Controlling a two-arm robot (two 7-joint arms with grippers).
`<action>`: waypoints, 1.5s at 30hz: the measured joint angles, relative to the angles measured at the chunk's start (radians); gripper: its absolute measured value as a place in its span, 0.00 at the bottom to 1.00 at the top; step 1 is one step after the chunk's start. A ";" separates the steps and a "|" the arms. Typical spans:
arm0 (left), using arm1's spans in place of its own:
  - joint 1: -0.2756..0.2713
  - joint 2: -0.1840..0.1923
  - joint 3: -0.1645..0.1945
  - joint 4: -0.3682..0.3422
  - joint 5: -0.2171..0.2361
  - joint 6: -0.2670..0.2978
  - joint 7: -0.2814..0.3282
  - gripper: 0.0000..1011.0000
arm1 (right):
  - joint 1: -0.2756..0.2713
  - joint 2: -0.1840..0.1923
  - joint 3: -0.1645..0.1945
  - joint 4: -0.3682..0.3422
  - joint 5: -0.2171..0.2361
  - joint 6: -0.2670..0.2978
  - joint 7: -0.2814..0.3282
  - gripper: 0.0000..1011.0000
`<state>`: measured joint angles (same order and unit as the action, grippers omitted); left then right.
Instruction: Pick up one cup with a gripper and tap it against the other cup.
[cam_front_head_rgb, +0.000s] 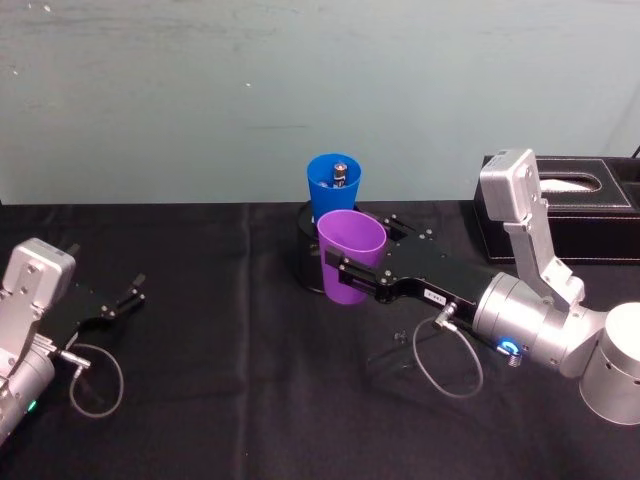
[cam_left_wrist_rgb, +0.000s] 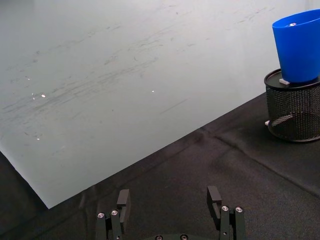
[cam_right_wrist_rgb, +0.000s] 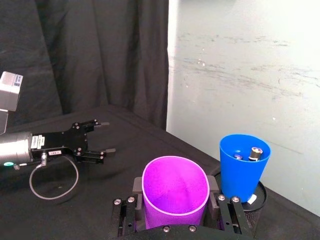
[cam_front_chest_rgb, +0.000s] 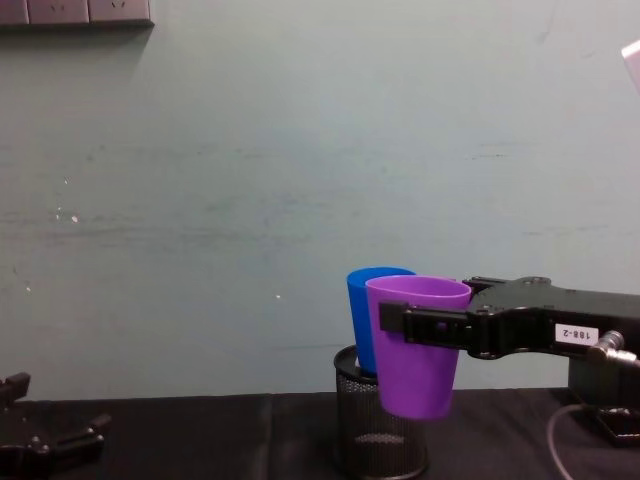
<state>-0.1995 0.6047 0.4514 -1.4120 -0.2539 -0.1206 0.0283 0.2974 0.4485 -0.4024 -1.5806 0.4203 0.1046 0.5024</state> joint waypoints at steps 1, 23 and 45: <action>0.000 0.000 0.000 0.000 0.000 0.000 0.000 0.99 | 0.000 0.000 0.000 0.000 0.000 0.000 0.000 0.73; 0.000 0.000 0.000 0.000 0.000 0.000 0.000 0.99 | 0.000 0.000 0.000 0.000 0.000 0.000 0.000 0.73; 0.000 0.000 0.000 0.000 0.000 0.000 0.000 0.99 | 0.000 0.000 0.000 0.000 0.000 0.000 0.000 0.73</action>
<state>-0.1995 0.6047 0.4514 -1.4120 -0.2539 -0.1206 0.0283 0.2974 0.4485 -0.4024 -1.5807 0.4204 0.1046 0.5023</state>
